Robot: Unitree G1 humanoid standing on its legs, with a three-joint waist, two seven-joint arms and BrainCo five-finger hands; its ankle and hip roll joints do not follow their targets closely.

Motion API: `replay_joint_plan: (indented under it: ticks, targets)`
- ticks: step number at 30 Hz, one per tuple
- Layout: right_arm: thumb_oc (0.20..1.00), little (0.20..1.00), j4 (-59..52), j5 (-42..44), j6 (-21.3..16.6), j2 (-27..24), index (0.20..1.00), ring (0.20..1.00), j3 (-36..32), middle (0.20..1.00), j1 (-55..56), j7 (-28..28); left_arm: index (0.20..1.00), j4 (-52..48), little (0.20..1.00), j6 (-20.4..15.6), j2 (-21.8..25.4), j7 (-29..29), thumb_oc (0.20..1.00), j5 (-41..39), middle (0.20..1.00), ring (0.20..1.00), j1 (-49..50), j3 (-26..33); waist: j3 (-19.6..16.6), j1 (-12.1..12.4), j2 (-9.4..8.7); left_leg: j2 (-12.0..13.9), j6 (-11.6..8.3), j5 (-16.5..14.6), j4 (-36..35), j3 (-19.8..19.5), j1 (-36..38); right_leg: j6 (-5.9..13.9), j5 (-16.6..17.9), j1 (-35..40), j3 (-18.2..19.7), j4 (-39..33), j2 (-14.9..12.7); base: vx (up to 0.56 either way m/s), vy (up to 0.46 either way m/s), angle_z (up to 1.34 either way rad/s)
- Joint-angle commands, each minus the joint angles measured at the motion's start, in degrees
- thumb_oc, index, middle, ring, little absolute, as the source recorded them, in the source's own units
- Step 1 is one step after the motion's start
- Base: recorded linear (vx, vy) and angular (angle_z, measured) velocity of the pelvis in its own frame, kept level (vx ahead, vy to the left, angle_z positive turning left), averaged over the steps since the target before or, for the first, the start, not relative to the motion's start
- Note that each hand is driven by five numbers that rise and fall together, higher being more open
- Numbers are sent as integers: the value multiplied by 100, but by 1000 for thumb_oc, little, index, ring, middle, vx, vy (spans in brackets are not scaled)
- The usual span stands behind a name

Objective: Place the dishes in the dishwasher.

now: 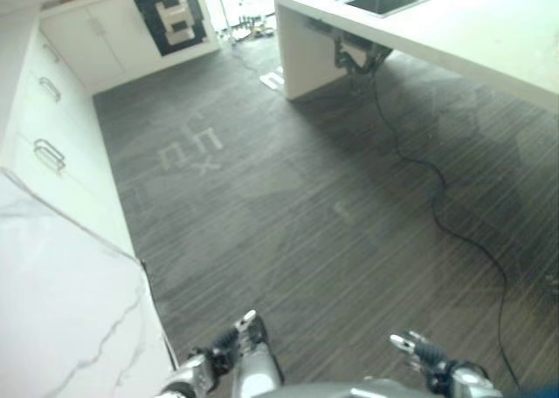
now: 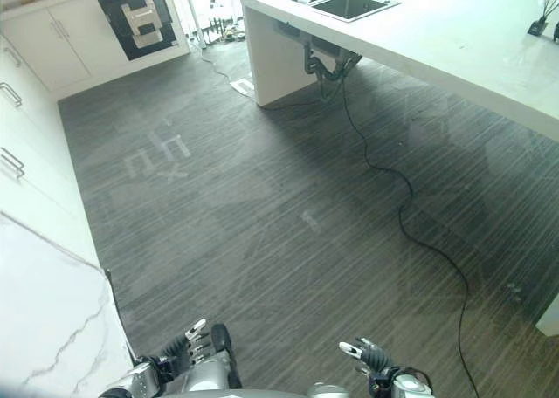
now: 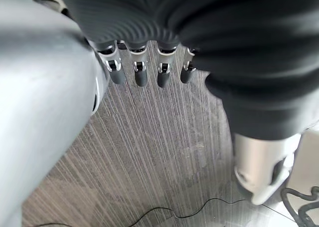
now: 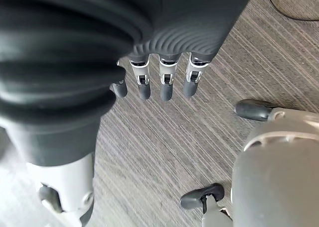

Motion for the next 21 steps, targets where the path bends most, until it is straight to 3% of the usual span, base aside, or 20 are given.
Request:
replay_joint_plan:
  ticks: [1, 2, 4, 6, 7, 8, 10, 11, 12, 14, 17, 21]
  targets:
    - [1000, 1000, -514, -155, -257, 16, 1000, 1000, -69, 1000, -12, 103, 1000, -159, 1000, 110, -96, -194, 1000, 357, 1000, 1000, 176, -279, -275, 79, 148, -82, 155, -584, 379, 100, 10, 100, -737, -480, -30, 1995, -375, 255, 340, -37]
    - [1000, 1000, -590, -152, -274, 30, 1000, 1000, -76, 1000, 18, 85, 1000, -190, 1000, 99, -77, -190, 1000, 377, 1000, 1000, 133, -341, -291, 55, 138, -204, 249, -638, 341, 85, 45, 182, -577, -586, 23, 2383, -456, 260, 352, -20]
    - [1000, 1000, -942, 17, -270, 100, 1000, 1000, -11, 1000, 77, -40, 1000, -281, 1000, 45, 48, -103, 1000, 265, 1000, 1000, -3, -568, -313, -15, 106, -655, 605, -898, 254, 4, 207, 575, 374, -1225, 135, 3918, -737, 303, 406, 41]
    - [1000, 1000, -945, 59, -313, 101, 1000, 1000, 47, 1000, 28, -18, 1000, -316, 1000, 80, 99, 0, 1000, 147, 1000, 1000, -63, -642, -303, -63, 146, -747, 687, -975, 130, -8, 398, 562, 467, -1660, 196, 4310, -780, 190, 224, 44]
    - [1000, 1000, -936, 67, -436, 122, 1000, 1000, 164, 1000, -44, -16, 1000, -310, 1000, 30, 158, -46, 1000, 69, 1000, 1000, -152, -712, -191, -203, 286, -681, 707, -979, 116, -19, 557, 365, 385, -2194, 149, 4046, -295, 147, 63, 17]
    - [1000, 1000, -972, 71, -475, 120, 1000, 1000, 197, 1000, -39, -31, 1000, -320, 1000, 14, 175, -86, 1000, 66, 1000, 1000, -178, -723, -149, -260, 295, -716, 696, -1005, 119, -67, 632, 304, 326, -2309, 123, 3852, -191, 223, 47, 2]
    - [1000, 1000, -1119, 131, -475, 102, 1000, 1000, 224, 1000, 20, -68, 1000, -402, 1000, 33, 185, -106, 1000, 129, 1000, 1000, -218, -696, -83, -345, 289, -771, 654, -1074, 115, -144, 823, 209, 286, -2422, -41, 3213, -178, 262, -48, 32]
    - [1000, 1000, -1244, 259, -431, 54, 1000, 1000, 233, 1000, 55, -53, 1000, -477, 1000, 47, 205, -80, 1000, 217, 1000, 1000, -269, -695, -17, -449, 200, -841, 619, -1236, 104, -228, 1056, 211, 516, -2617, -83, 2081, -260, 332, -111, 68]
    - [1000, 1000, -1271, 275, -430, 37, 1000, 1000, 226, 1000, 74, -34, 1000, -495, 1000, 55, 200, -81, 1000, 249, 1000, 1000, -273, -691, 17, -513, 163, -881, 611, -1328, 105, -276, 1160, 257, 695, -2716, -57, 1662, -318, 458, -150, 75]
    - [1000, 1000, -1216, 239, -507, 26, 1000, 1000, 149, 1000, 100, 61, 1000, -398, 1000, -50, 172, -143, 1000, 459, 1000, 1000, -192, -740, 41, -678, 42, -1093, 675, -1812, 160, -511, 1469, 521, 1416, -3130, 168, 810, -552, 445, -121, 45]
    - [1000, 1000, -1268, 271, -512, 70, 1000, 1000, 72, 1000, 134, 74, 1000, -300, 1000, -155, 114, -221, 1000, 654, 1000, 1000, -83, -817, 44, -713, 35, -1174, 719, -2101, 304, -651, 1666, 629, 1677, -3335, 163, 746, -646, 426, -144, 49]
    - [1000, 1000, -1389, 439, -446, 57, 1000, 1000, 131, 1000, 142, -34, 1000, -324, 1000, 47, 67, -363, 1000, 469, 1000, 1000, -4, -780, -108, -756, 2, -1211, 670, -2510, 895, -729, 1857, 379, 1466, -3129, 146, 865, -515, 458, -247, 43]
